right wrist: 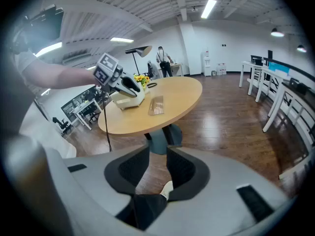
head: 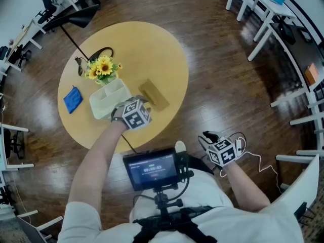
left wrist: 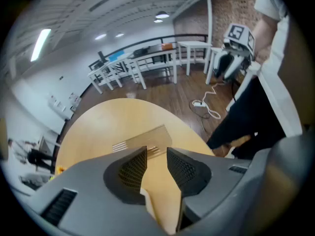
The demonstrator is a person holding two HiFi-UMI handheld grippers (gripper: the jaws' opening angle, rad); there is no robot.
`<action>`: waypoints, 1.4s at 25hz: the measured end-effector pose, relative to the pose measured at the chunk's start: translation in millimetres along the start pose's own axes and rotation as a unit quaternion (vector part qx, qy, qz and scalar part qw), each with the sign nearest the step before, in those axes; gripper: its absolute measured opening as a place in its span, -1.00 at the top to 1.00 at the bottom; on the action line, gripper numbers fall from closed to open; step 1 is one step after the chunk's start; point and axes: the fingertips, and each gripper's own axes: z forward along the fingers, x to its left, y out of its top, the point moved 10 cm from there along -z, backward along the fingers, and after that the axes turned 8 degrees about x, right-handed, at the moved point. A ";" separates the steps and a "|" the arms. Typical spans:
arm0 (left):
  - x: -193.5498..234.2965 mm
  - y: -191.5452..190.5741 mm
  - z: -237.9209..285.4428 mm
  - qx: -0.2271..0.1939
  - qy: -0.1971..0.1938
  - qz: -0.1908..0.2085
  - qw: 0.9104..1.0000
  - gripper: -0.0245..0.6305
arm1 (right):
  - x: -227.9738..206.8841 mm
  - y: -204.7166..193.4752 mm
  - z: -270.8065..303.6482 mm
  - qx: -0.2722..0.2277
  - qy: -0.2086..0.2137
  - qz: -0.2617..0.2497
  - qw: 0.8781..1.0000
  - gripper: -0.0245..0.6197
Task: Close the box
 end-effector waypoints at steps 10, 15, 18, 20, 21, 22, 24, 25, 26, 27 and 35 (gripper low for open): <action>28.3 8.9 100.8 0.156 -0.029 0.205 0.966 0.57 | -78.3 42.6 17.5 -0.009 0.026 0.043 0.999 0.56; 34.5 14.2 113.0 0.152 -0.032 0.236 0.959 0.74 | -93.3 50.7 22.1 -0.004 0.031 0.050 0.998 0.56; 38.9 21.6 112.2 0.134 -0.042 0.240 0.961 0.88 | -97.7 55.8 24.3 -0.005 0.027 0.049 0.998 0.56; 44.5 28.0 108.5 0.111 -0.045 0.217 0.969 0.93 | -98.2 60.5 24.0 -0.008 0.025 0.048 0.998 0.56; 48.1 31.6 105.1 0.096 -0.042 0.201 0.974 0.93 | -97.7 62.6 23.9 -0.008 0.025 0.049 0.998 0.56; 52.0 35.4 100.5 0.080 -0.037 0.186 0.979 0.93 | -97.1 64.3 24.3 -0.009 0.024 0.049 0.998 0.56; 60.2 42.3 90.2 0.047 -0.026 0.161 0.986 0.93 | -95.1 67.0 25.7 -0.011 0.020 0.052 0.998 0.56; 64.2 45.2 84.7 0.030 -0.022 0.146 0.989 0.93 | -93.0 68.3 26.3 -0.012 0.018 0.053 0.998 0.56; 68.0 48.6 78.0 0.012 -0.019 0.132 0.991 0.93 | -89.9 69.7 26.8 -0.013 0.017 0.053 0.998 0.56; 71.4 52.4 70.3 -0.004 -0.015 0.121 0.993 0.93 | -85.9 71.5 27.2 -0.014 0.016 0.053 0.998 0.56; 57.9 48.5 61.4 -0.013 -0.070 0.135 0.988 0.93 | -49.4 85.8 33.5 -0.022 0.008 0.048 0.999 0.56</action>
